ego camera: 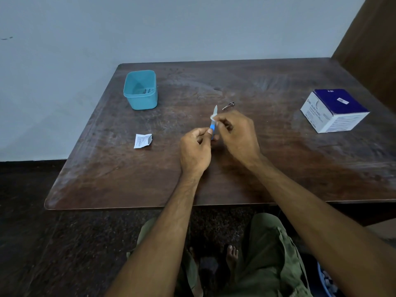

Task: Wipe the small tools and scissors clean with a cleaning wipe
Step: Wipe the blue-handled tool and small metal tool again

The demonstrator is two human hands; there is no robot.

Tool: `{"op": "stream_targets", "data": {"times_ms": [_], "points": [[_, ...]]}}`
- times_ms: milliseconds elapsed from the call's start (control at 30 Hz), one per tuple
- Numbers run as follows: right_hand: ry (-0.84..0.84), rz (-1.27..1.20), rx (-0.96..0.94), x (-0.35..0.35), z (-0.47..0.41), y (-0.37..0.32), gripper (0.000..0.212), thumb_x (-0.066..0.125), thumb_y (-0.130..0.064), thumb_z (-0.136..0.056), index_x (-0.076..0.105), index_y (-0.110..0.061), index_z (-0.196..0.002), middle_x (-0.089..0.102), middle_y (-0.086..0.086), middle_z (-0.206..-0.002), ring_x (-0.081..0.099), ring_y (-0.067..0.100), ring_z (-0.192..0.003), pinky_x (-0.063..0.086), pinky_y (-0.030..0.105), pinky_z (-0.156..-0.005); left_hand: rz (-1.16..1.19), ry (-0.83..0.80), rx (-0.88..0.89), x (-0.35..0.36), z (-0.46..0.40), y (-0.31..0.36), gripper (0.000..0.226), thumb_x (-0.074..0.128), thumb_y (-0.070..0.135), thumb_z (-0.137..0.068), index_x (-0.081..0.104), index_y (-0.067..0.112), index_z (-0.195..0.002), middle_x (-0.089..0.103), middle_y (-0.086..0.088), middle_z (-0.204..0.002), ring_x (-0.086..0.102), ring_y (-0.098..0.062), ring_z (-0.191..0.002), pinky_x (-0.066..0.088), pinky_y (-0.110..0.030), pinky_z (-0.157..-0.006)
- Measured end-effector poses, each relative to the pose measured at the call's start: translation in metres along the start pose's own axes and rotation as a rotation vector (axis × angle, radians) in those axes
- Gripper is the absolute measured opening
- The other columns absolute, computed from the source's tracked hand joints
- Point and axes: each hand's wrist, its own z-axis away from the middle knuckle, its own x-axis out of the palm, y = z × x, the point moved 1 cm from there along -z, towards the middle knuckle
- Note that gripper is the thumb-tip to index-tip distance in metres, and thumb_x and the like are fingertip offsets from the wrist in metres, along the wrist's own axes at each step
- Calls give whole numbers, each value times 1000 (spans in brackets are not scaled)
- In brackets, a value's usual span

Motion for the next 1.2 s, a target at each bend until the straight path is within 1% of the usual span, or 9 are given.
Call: {"op": "stream_targets", "data": {"times_ms": [67,133,300,500,633,733,867,1000,1200], "points": [[41,-64,79,-2,-10,-1,20,61,-6,-86,74,-15,-97,72,-3,-92,64,5,-78,46,10,-67,28,-9,-22,0,1,0,20,57,17,-96,67,29,-83,74,5,-74,72,-10,-72,59,-43,-79],[52,-101,115,-1,-13,-4,19,61,-6,-86,74,-15,-97,72,-5,-90,65,6,-77,48,13,-66,37,-3,-29,-1,2,1,18,57,17,-96,67,27,-85,74,5,-72,72,-10,-70,59,-43,-78],[-25,-112,100,5,9,-3,16,65,-6,-84,73,-15,-94,68,-11,-90,64,0,-76,47,9,-66,18,9,-5,-2,0,0,18,59,18,-95,69,28,-84,74,6,-74,72,-9,-73,59,-43,-77],[148,3,23,-10,-20,4,16,62,-8,-86,73,-13,-96,66,-2,-88,59,6,-71,48,14,-66,33,-2,-53,2,0,1,18,56,18,-96,66,27,-84,73,5,-70,71,-10,-66,59,-42,-76],[-49,223,-98,-4,-37,3,24,56,-7,-87,73,-13,-104,64,5,-92,60,18,-83,41,21,-72,33,-3,-53,1,0,2,15,56,18,-96,67,22,-88,74,4,-72,72,-10,-67,60,-40,-76],[-131,285,-140,3,-25,1,27,52,-7,-89,71,-10,-107,62,10,-92,60,27,-83,48,34,-69,24,6,-44,0,0,1,14,56,17,-96,68,19,-89,74,3,-72,72,-9,-67,60,-39,-75],[-138,272,-149,4,-16,3,29,50,-7,-88,71,-8,-108,63,11,-95,60,27,-83,45,31,-67,18,-3,-47,0,-1,0,14,56,17,-96,69,19,-89,74,3,-73,72,-9,-68,60,-39,-76],[-53,228,-60,2,-35,5,26,55,-5,-87,73,-11,-105,67,7,-94,62,21,-85,46,28,-75,20,-6,-41,1,0,1,17,56,18,-96,65,28,-85,74,4,-73,72,-8,-69,59,-39,-77],[-81,206,-107,6,-14,0,24,55,-5,-87,73,-10,-102,63,5,-88,58,16,-76,48,31,-67,22,19,-31,-1,-1,-2,15,57,19,-96,70,17,-92,74,5,-74,72,-8,-70,60,-42,-76]]}}
